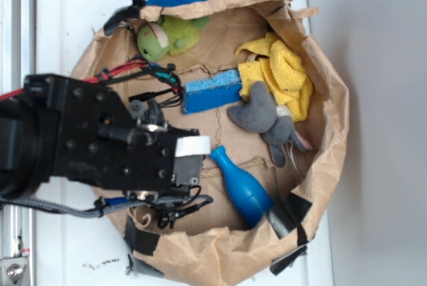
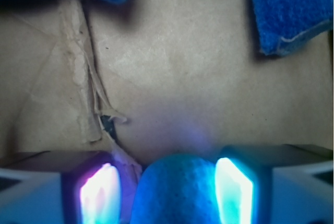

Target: Grab the blue ball.

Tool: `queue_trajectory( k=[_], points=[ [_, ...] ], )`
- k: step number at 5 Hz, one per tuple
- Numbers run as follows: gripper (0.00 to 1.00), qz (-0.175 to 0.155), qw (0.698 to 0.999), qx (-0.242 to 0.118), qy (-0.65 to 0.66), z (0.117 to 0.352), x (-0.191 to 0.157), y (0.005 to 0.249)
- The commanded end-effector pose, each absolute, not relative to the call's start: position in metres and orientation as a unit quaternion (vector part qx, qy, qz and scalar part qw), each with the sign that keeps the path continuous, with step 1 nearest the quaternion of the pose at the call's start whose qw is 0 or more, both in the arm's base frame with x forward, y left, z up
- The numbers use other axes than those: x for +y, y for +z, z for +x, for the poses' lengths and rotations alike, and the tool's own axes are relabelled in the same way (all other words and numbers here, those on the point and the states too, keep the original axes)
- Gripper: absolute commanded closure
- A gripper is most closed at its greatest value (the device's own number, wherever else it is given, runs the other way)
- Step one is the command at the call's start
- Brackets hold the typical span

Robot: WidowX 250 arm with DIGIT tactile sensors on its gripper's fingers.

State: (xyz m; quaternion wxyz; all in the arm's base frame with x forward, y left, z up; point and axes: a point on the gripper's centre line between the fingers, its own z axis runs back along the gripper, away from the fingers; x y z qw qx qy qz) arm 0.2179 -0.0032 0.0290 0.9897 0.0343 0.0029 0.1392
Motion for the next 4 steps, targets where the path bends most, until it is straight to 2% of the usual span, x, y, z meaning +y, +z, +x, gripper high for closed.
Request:
queue_trajectory(
  k=[1,4],
  points=[
    [1.0,0.031,0.989,-0.006,0.145,0.2259,0.0042,0.0337],
    [1.0,0.033,0.988,-0.007,0.149,0.2295,0.0021,0.0364]
  ],
)
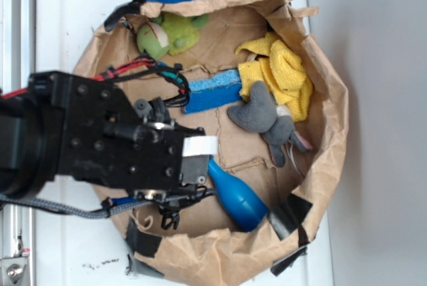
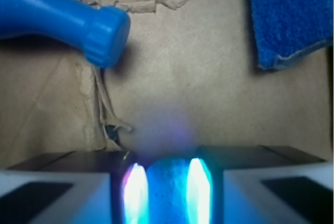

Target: Grab the blue ball.

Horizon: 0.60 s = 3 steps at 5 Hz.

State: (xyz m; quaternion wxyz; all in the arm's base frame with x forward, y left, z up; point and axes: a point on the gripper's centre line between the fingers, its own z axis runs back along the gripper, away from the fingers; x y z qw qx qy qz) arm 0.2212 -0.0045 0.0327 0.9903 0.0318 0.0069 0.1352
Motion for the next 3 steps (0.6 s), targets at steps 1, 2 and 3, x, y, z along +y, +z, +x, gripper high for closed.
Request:
queue_trajectory(
  k=[1,2,3],
  points=[
    [1.0,0.017,0.988,-0.028,0.149,0.232,0.002,0.054],
    [1.0,0.003,0.986,-0.068,0.153,0.234,0.0,0.087],
    [1.0,-0.009,0.979,-0.1,0.18,0.236,0.008,0.119]
  ],
)
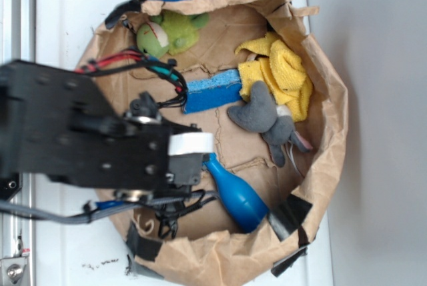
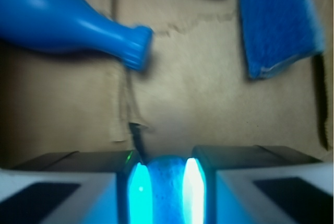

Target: Grab the blue ball.

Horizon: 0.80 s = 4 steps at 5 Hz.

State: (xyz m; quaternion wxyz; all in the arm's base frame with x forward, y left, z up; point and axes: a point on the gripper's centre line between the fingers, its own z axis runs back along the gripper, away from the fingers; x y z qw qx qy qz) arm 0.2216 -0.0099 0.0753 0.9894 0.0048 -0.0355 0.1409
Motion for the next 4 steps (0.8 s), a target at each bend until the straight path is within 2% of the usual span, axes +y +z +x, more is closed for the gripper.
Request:
queue_trajectory(
  k=[1,2,3,4],
  points=[
    [1.0,-0.02,0.976,-0.107,0.188,0.237,0.014,0.142],
    [1.0,-0.023,0.976,-0.109,0.187,0.238,0.018,0.154],
    [1.0,0.001,0.967,-0.143,0.212,0.236,0.025,0.166],
    [1.0,0.006,0.967,-0.158,0.199,0.238,0.032,0.175]
  ],
)
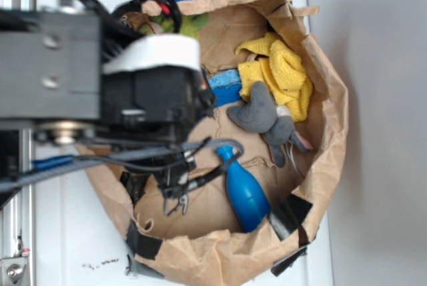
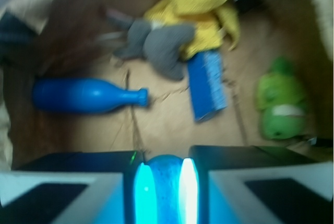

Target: Grab the blue ball.

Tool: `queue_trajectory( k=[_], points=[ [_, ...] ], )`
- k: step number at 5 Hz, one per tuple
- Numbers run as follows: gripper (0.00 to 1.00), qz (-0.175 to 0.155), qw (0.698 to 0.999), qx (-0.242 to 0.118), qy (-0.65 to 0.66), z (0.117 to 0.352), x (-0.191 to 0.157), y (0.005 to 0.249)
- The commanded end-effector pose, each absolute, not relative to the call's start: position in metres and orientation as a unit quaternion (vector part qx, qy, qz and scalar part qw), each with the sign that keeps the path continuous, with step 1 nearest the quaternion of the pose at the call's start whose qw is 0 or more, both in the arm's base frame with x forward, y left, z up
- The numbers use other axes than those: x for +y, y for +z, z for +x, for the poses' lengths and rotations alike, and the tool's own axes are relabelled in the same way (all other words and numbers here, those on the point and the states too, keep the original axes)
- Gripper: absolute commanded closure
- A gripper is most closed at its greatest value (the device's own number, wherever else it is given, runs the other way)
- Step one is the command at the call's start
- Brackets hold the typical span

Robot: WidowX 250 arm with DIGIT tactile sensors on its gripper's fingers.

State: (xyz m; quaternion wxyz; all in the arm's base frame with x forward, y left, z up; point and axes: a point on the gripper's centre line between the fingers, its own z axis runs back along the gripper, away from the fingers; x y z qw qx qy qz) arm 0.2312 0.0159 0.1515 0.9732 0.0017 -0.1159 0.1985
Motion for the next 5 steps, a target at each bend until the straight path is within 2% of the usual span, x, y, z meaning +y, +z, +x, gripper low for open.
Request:
queue_trajectory(
  k=[1,2,3,5],
  points=[
    [1.0,0.021,0.97,-0.168,0.174,0.242,0.041,0.178],
    [1.0,0.047,0.969,-0.19,0.151,0.253,0.052,0.183],
    [1.0,0.075,0.975,-0.171,0.12,0.265,0.061,0.187],
    [1.0,0.069,0.979,-0.168,0.093,0.264,0.064,0.188]
  ],
)
